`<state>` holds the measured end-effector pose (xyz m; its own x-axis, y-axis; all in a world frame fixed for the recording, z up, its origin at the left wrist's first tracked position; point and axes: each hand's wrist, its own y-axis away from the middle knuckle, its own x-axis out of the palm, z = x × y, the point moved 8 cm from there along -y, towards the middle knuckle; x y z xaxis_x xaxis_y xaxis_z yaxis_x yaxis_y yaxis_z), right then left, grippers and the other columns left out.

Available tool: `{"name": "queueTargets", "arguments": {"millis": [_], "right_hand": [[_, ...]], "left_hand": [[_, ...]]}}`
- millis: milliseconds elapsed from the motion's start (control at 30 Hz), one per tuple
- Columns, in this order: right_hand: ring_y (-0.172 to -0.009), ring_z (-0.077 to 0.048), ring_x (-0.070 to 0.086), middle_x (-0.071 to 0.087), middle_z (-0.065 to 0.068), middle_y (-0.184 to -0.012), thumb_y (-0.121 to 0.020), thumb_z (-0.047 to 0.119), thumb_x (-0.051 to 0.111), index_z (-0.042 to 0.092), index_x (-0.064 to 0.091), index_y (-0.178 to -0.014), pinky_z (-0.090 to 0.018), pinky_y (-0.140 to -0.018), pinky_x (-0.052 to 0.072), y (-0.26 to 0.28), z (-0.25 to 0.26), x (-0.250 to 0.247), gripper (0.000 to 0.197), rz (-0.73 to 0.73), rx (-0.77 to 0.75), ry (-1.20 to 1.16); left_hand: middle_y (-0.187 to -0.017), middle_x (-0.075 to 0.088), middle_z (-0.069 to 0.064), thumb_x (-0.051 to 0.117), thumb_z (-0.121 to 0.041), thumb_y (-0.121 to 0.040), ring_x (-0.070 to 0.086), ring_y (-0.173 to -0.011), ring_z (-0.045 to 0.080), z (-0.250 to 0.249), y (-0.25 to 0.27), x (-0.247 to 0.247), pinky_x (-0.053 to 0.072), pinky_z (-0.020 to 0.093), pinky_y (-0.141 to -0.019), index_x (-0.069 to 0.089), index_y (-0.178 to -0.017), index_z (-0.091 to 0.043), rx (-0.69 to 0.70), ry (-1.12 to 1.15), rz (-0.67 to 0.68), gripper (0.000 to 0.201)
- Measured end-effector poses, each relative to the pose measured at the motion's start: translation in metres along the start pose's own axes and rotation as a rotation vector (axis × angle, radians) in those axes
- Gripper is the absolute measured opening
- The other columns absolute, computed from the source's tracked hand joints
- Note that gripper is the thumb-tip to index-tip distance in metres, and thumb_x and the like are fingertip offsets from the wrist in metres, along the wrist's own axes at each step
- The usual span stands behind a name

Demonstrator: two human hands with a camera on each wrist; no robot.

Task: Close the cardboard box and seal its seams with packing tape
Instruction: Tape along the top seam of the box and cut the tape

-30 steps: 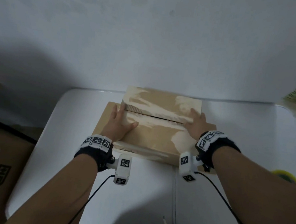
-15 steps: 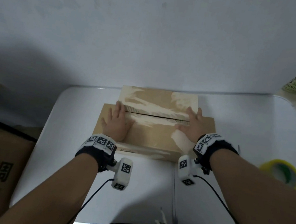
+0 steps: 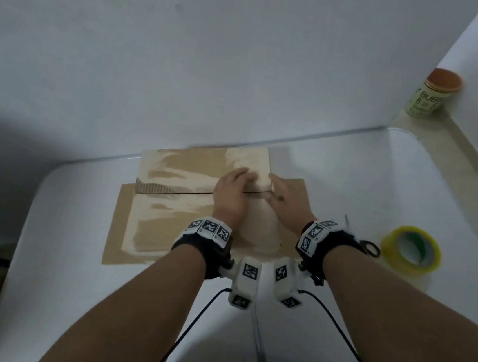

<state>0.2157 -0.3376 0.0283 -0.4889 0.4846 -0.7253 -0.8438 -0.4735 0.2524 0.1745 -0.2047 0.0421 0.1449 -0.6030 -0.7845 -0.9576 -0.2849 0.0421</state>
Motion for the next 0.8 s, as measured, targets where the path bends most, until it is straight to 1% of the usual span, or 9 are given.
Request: {"name": "queueTargets", "arguments": {"millis": [133, 267, 433, 500, 567, 633, 700, 767, 800], "right_hand": [[-0.13, -0.03, 0.044, 0.042, -0.015, -0.145, -0.101, 0.019, 0.043, 0.005, 0.042, -0.139, -0.034, -0.104, 0.035, 0.022, -0.086, -0.027, 0.041, -0.089, 0.345, 0.041], [-0.13, -0.034, 0.04, 0.031, -0.013, -0.149, -0.096, 0.018, 0.048, 0.007, 0.045, -0.135, -0.04, -0.103, 0.038, 0.054, -0.167, -0.055, 0.04, -0.185, 0.622, 0.049], [-0.13, -0.039, 0.04, 0.036, -0.02, -0.145, -0.085, 0.018, 0.063, 0.019, 0.036, -0.143, -0.052, -0.105, 0.039, 0.09, -0.232, -0.079, 0.064, -0.296, 0.799, 0.05], [-0.119, -0.04, 0.049, 0.045, -0.024, -0.134, -0.087, 0.024, 0.063, 0.03, 0.026, -0.147, -0.051, -0.098, 0.044, 0.095, -0.25, -0.076, 0.071, -0.204, 0.822, 0.053], [-0.085, -0.034, 0.059, 0.059, -0.021, -0.101, -0.092, 0.02, 0.057, 0.034, 0.014, -0.15, -0.042, -0.074, 0.051, 0.095, -0.26, -0.07, 0.074, -0.104, 0.794, 0.035], [-0.059, -0.026, 0.052, 0.051, -0.013, -0.072, -0.092, 0.01, 0.052, 0.036, 0.008, -0.152, -0.035, -0.057, 0.046, 0.094, -0.267, -0.07, 0.078, -0.09, 0.77, 0.042], [-0.064, -0.027, 0.055, 0.048, -0.011, -0.07, -0.092, 0.007, 0.048, 0.036, 0.007, -0.152, -0.042, -0.07, 0.051, 0.094, -0.273, -0.071, 0.079, -0.105, 0.753, 0.083], [-0.094, -0.033, 0.06, 0.056, -0.014, -0.089, -0.092, 0.009, 0.047, 0.035, 0.01, -0.152, -0.052, -0.099, 0.041, 0.095, -0.271, -0.074, 0.075, -0.111, 0.739, 0.152], [-0.108, -0.035, 0.056, 0.057, -0.017, -0.105, -0.092, 0.009, 0.047, 0.033, 0.013, -0.152, -0.053, -0.106, 0.034, 0.095, -0.268, -0.078, 0.073, -0.136, 0.724, 0.185]], "left_hand": [[-0.138, 0.042, 0.002, 0.045, 0.004, -0.08, 0.033, -0.129, 0.029, -0.006, -0.006, 0.002, 0.026, 0.043, -0.107, 0.06, -0.116, -0.024, -0.202, -0.072, -0.06, 0.048], [-0.135, 0.043, 0.005, 0.048, 0.002, -0.081, 0.033, -0.13, 0.029, -0.014, -0.015, 0.007, 0.025, 0.044, -0.107, 0.063, -0.111, -0.022, -0.289, -0.075, -0.107, 0.041], [-0.133, 0.045, 0.004, 0.055, -0.001, -0.075, 0.035, -0.128, 0.029, -0.022, -0.019, 0.02, 0.025, 0.041, -0.107, 0.062, -0.113, -0.023, -0.277, -0.129, -0.158, 0.044], [-0.132, 0.046, 0.006, 0.055, 0.0, -0.073, 0.037, -0.127, 0.03, -0.026, -0.017, 0.021, 0.026, 0.041, -0.106, 0.062, -0.111, -0.022, -0.274, -0.151, -0.191, 0.045], [-0.13, 0.047, 0.007, 0.055, 0.002, -0.071, 0.038, -0.125, 0.031, -0.03, -0.014, 0.021, 0.027, 0.042, -0.105, 0.061, -0.108, -0.021, -0.264, -0.171, -0.221, 0.044], [-0.128, 0.047, 0.008, 0.054, 0.003, -0.07, 0.04, -0.123, 0.032, -0.033, -0.012, 0.019, 0.028, 0.042, -0.104, 0.061, -0.107, -0.021, -0.245, -0.183, -0.248, 0.045], [-0.128, 0.047, 0.007, 0.053, 0.004, -0.069, 0.039, -0.123, 0.031, -0.034, -0.011, 0.018, 0.028, 0.042, -0.104, 0.062, -0.106, -0.021, -0.239, -0.17, -0.25, 0.046], [-0.129, 0.047, 0.007, 0.053, 0.005, -0.069, 0.039, -0.123, 0.03, -0.034, -0.012, 0.017, 0.027, 0.041, -0.104, 0.061, -0.107, -0.02, -0.241, -0.164, -0.241, 0.046], [-0.129, 0.047, 0.007, 0.053, 0.005, -0.068, 0.039, -0.123, 0.031, -0.034, -0.012, 0.018, 0.028, 0.041, -0.104, 0.062, -0.107, -0.02, -0.243, -0.166, -0.242, 0.047]]}}
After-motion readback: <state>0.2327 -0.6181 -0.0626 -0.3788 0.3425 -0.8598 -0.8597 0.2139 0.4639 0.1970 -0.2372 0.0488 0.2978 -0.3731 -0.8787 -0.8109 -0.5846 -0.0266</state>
